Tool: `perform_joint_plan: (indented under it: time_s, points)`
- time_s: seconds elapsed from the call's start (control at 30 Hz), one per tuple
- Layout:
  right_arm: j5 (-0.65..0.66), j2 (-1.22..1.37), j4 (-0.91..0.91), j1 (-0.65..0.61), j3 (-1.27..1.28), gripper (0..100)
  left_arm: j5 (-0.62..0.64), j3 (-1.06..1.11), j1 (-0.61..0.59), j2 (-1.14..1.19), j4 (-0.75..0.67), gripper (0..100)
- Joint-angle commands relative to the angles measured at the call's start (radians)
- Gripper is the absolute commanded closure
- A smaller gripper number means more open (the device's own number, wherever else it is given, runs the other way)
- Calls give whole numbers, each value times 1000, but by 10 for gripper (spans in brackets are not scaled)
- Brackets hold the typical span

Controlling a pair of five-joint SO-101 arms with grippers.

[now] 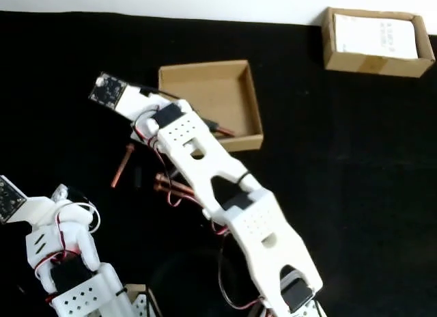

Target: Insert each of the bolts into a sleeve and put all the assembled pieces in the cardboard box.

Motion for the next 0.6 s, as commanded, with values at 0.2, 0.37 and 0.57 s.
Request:
perform_joint_plan:
  time_s: [0.2, 0.37, 0.57]
  points:
    - [6, 166, 133, -10, -280, 890, 8, 18, -13, -10, 0, 991]
    - [5, 229, 236, -10, -326, 890, 8, 18, -13, -12, 0, 991]
    - [-87, 285, 266, -8, -326, 890, 6, 18, -13, -12, 0, 991]
